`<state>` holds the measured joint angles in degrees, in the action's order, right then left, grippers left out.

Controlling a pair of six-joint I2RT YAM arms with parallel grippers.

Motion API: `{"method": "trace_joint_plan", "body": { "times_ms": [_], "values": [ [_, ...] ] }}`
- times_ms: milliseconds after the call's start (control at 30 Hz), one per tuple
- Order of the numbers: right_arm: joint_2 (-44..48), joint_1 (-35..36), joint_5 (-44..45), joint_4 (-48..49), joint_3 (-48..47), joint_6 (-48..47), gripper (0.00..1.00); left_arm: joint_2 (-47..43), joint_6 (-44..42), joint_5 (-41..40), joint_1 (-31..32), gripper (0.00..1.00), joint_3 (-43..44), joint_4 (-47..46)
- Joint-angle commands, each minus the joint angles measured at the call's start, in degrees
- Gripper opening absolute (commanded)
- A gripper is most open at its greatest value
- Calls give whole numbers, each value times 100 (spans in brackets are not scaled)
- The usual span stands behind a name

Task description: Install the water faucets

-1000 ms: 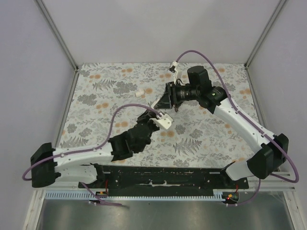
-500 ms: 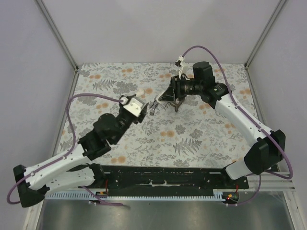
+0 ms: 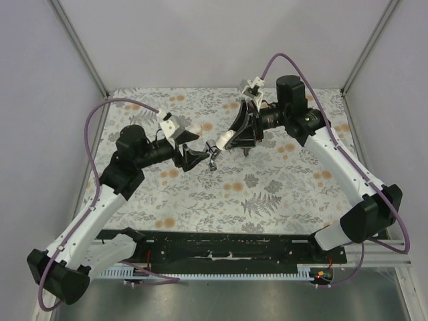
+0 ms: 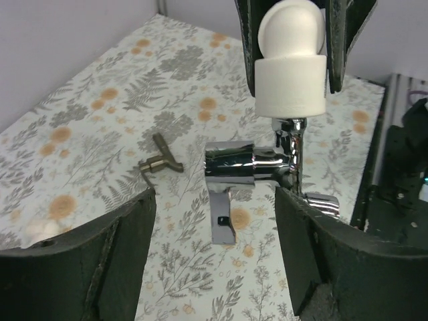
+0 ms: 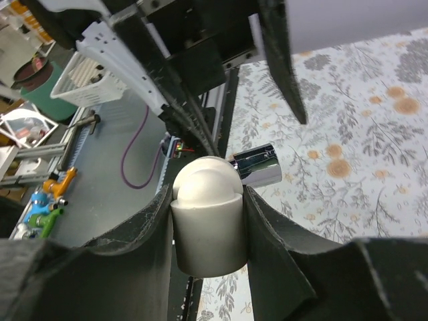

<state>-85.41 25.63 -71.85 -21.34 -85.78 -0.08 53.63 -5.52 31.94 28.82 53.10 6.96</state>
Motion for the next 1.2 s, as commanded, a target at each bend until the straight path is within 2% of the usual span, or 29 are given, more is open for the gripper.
{"method": "trace_joint_plan", "body": {
  "times_ms": [0,133,267,433,533,667,833,867,933,1100,1133,1167],
  "values": [
    [50,-23,-1269,297,-405,-476,0,392,1051,2393,-613,78,560,-950],
    [129,-23,-1463,473,-361,-476,0,894,1998,3483,-702,78,667,-1923],
    [182,-14,-1533,692,-291,-414,0,1281,3432,3898,-693,79,482,-3611],
    [235,-23,-1568,1385,-177,-11,0,1572,4058,4188,-658,79,473,-4071],
    [209,-5,-1674,2805,43,1163,0,1703,4164,4337,-579,79,464,-4054],
    [-37,-5,-1797,5730,290,3378,0,1835,4217,4347,-570,77,447,-3940],
    [-450,12,-1911,8072,193,5532,0,1906,4252,4320,-570,73,455,-3904],
    [-529,21,-1929,8476,149,5884,0,1906,4261,4320,-570,69,447,-3895],
    [-670,56,-1955,8979,62,6369,0,1932,4357,4294,-570,55,473,-3904],
    [-837,65,-1929,9157,35,6818,0,1766,4376,3926,-526,7,482,-3887],
    [-872,74,-1894,9218,35,7011,0,1670,4219,3777,-526,2,456,-3704],
    [-916,74,-1850,9358,61,7221,0,1538,3878,3514,-518,2,455,-3354]
  ]
}}
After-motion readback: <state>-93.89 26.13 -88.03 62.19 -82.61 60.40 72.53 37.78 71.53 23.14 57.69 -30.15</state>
